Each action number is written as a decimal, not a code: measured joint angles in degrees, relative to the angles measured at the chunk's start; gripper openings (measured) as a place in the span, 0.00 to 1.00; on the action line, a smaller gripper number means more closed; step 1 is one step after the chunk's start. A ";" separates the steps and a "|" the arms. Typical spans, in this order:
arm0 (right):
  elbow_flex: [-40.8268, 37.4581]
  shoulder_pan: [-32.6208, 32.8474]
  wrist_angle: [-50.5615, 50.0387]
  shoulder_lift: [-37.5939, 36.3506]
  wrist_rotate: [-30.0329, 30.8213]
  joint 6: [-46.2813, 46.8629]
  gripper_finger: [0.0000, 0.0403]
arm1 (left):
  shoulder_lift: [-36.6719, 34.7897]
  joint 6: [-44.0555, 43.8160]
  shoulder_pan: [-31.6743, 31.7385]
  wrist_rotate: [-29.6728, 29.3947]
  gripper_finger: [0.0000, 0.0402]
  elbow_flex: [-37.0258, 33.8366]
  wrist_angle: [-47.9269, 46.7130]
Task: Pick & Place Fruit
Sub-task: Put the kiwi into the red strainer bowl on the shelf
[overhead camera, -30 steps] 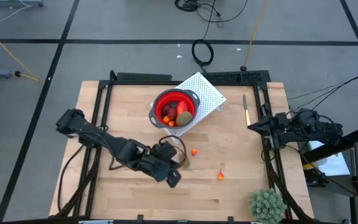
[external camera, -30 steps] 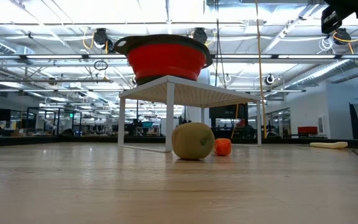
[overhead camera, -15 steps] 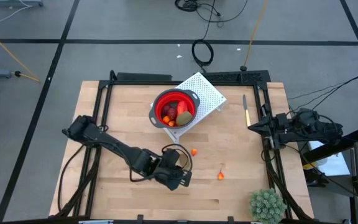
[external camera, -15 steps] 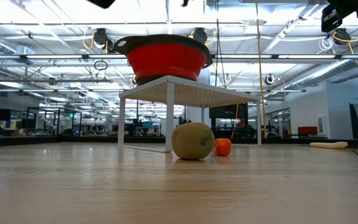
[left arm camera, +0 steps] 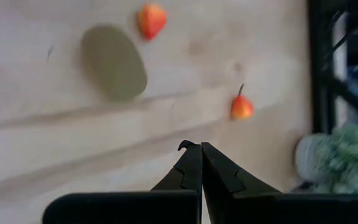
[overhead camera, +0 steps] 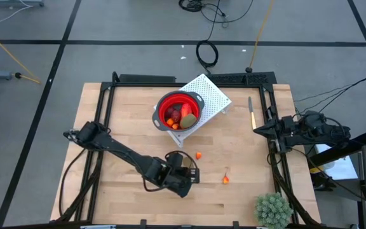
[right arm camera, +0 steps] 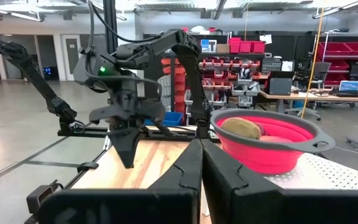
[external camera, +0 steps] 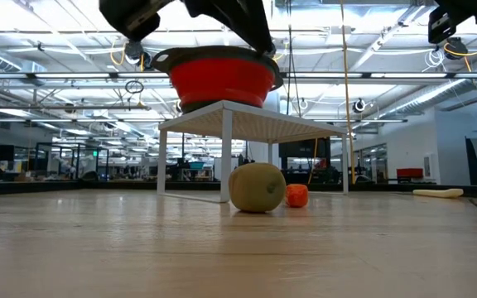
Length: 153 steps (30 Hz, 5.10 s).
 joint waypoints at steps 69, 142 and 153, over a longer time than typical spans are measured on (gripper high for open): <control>0.04 0.01 -0.56 0.02 -2.99 -1.51 0.00 | 7.32 -2.46 3.02 -3.49 0.75 -0.07 2.45; 0.02 0.01 -0.08 0.00 -2.78 -3.17 0.00 | 12.03 -1.16 5.53 8.94 0.48 -0.07 -5.72; 0.04 0.00 -0.08 0.02 -2.78 -3.17 0.00 | 1.97 5.65 -0.31 9.79 0.45 -0.07 -9.01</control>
